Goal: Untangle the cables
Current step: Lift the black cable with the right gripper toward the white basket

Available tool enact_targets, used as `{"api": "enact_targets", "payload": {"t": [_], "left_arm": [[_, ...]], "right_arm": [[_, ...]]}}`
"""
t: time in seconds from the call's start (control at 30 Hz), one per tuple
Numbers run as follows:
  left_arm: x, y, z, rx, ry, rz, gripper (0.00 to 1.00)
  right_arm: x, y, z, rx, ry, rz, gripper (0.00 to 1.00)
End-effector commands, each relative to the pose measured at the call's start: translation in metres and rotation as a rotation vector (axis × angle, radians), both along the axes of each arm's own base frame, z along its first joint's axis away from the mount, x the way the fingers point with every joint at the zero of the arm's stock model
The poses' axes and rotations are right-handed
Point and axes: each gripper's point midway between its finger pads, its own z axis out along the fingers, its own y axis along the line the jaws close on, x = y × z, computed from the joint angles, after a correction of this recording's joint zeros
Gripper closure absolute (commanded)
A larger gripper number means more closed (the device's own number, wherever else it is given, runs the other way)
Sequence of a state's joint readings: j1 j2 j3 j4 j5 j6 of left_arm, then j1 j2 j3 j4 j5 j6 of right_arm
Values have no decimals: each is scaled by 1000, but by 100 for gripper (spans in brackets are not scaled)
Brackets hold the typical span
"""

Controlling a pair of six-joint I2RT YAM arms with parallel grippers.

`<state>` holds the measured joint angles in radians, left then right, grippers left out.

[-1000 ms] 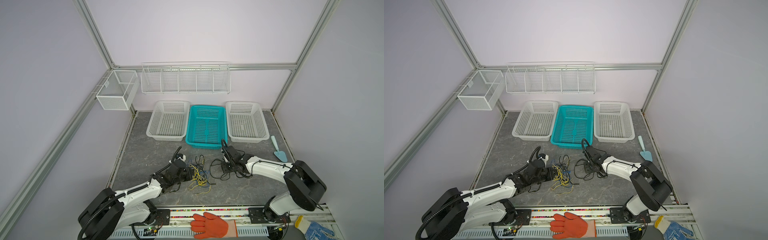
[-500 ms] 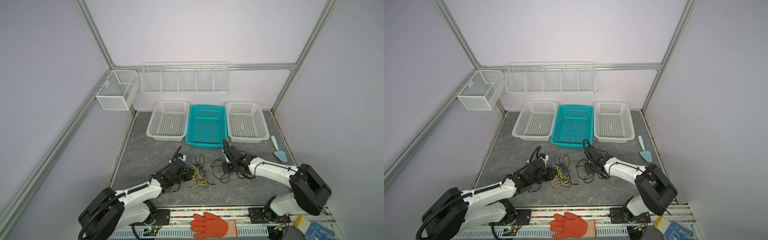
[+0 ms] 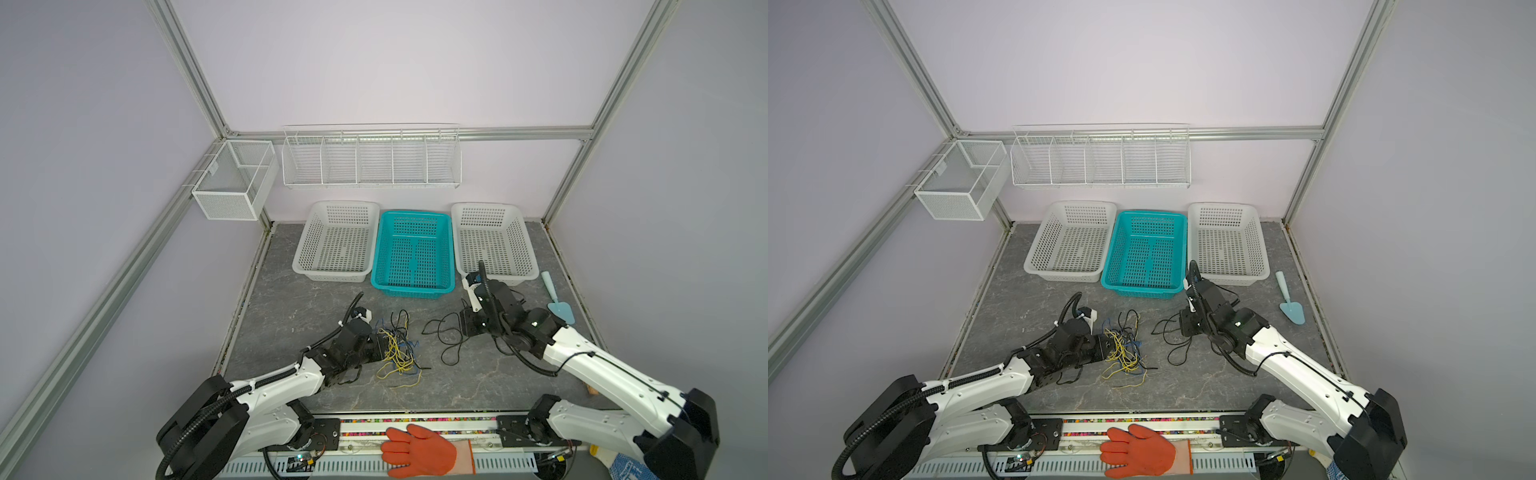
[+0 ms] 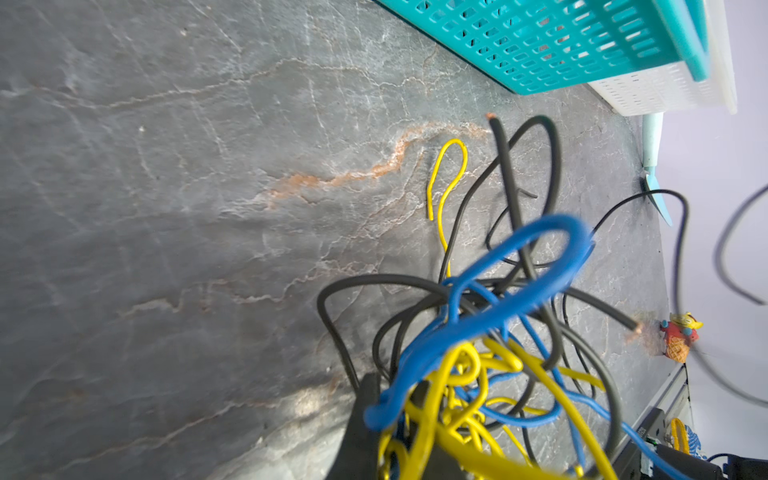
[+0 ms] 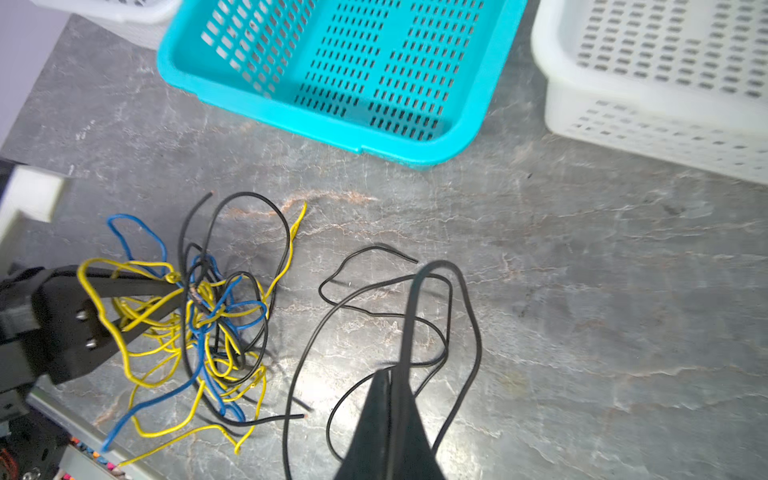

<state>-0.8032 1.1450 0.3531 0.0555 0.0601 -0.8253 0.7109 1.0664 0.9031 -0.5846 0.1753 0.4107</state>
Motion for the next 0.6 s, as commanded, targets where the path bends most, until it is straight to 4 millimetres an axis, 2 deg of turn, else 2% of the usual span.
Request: {"api": "enact_targets", "payload": {"t": [0.0,0.3,0.5,0.57], "left_arm": [[-1,5,-2,34,1,-1,100],[1,2,-1,37,4,-13,100],[0,1,0,35,6,-16,100],[1,1,2,33,4,-18,100]], "right_arm": [[3,-19,57,0,-120,-35,94],[20,-50,189,36,-329,-127,94],[27,-50,289,147,-461,-135,94],[30,-48,316,168,-499,-129,94]]}}
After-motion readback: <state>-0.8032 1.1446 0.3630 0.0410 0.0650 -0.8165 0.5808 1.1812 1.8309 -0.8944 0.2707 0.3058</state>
